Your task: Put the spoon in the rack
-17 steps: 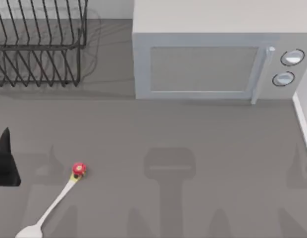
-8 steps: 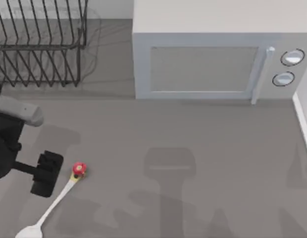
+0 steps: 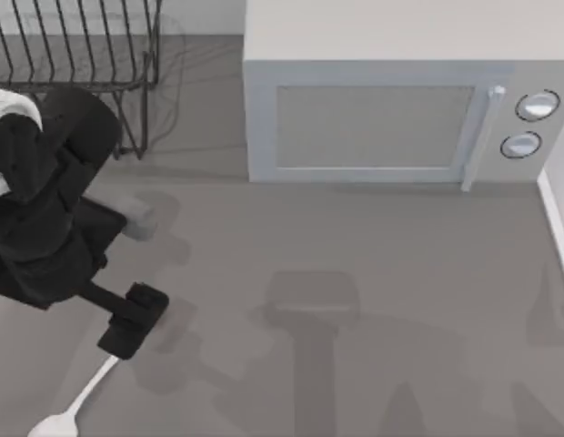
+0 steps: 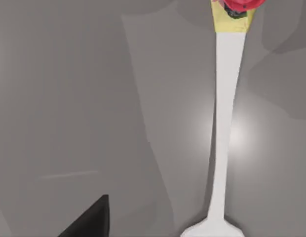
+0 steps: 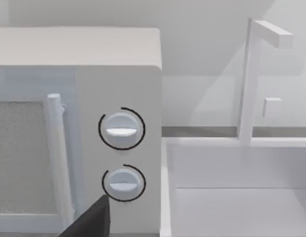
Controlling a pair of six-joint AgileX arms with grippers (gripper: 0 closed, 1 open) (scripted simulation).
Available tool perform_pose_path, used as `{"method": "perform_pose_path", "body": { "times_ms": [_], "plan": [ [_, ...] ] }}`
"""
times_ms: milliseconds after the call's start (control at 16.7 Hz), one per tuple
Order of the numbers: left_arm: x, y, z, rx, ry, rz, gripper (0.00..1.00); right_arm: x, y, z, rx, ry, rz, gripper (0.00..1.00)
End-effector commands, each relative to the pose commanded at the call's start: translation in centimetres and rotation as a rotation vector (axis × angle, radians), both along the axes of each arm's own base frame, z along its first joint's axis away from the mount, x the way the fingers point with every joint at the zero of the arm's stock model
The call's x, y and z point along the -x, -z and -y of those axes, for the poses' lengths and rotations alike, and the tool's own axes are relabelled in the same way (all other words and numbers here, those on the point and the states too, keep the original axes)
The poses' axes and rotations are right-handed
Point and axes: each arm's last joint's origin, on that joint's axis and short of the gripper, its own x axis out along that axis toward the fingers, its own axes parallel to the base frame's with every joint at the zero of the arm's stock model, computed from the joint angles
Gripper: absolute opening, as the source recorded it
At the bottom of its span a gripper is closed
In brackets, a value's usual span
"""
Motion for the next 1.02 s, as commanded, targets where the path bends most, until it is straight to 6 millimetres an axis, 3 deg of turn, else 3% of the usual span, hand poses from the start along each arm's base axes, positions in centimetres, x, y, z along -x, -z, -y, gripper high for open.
{"method": "perform_pose_path", "body": {
  "times_ms": [480, 1020],
  "plan": [
    [-0.3, 0.5, 0.2, -0.007, 0.005, -0.017, 1.00, 0.0, 0.0, 0.0, 0.000, 0.000, 0.000, 1.00],
    [-0.5, 9.3, 0.4, -0.005, 0.008, -0.012, 1.00, 0.0, 0.0, 0.0, 0.000, 0.000, 0.000, 1.00]
  ]
}}
